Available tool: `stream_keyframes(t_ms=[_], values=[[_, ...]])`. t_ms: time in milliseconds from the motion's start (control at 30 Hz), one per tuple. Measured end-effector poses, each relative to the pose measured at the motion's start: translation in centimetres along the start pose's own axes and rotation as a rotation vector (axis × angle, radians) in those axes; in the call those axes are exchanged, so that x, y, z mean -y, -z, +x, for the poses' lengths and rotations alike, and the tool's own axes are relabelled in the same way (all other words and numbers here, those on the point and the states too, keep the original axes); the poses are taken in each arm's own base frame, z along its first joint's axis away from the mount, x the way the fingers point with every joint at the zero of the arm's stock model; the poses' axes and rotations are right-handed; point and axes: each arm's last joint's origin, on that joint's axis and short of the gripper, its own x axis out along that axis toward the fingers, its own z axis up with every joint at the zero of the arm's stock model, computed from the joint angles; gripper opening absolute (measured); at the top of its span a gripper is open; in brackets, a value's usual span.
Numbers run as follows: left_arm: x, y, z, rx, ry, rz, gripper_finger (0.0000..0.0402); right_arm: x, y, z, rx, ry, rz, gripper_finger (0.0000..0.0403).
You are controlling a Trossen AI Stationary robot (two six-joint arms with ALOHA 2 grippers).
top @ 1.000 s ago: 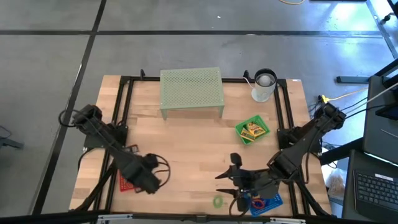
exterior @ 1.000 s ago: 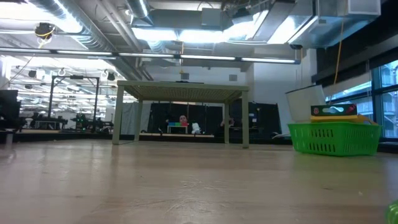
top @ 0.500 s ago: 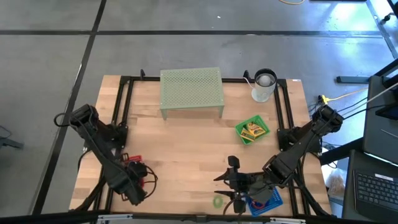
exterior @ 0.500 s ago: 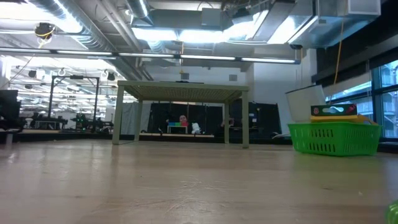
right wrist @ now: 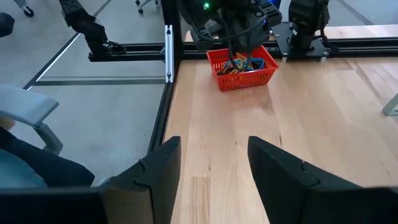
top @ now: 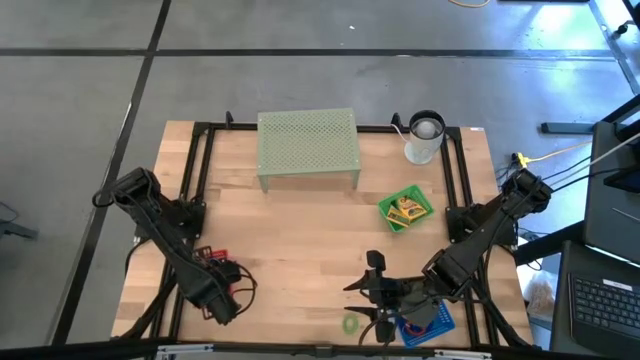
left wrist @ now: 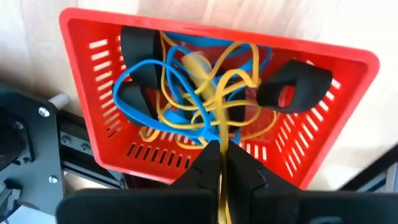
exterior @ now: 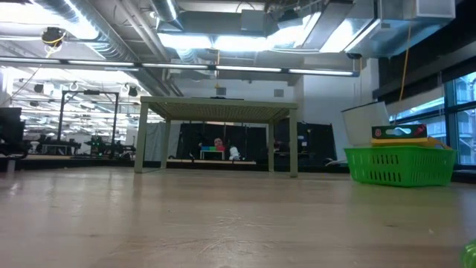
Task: Pick & Place Office Desk Supplies
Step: Put the yellow rubber band into the red bin
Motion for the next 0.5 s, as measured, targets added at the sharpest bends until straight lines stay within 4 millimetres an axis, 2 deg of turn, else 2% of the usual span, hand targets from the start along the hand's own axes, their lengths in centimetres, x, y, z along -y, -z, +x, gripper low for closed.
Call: stream_keyframes(t_ms=[300,433,500], values=[[-0.09,-0.31,0.09,0.098,-0.031,0.009,0.0004,-0.01,0.0,-0.01,-0.002,-0.004,0.0,0.0187],[0.33,-0.13,0.11,0.048,0.02,0.208,0.0003,0.0,0.0,-0.01,-0.001,-0.003,0.0,0.0187],[0.51,0.12,0.15,0.065,0.02,0.247,0.0004,0.0,0.0,-0.01,-0.001,-0.003,0.0,0.0187]])
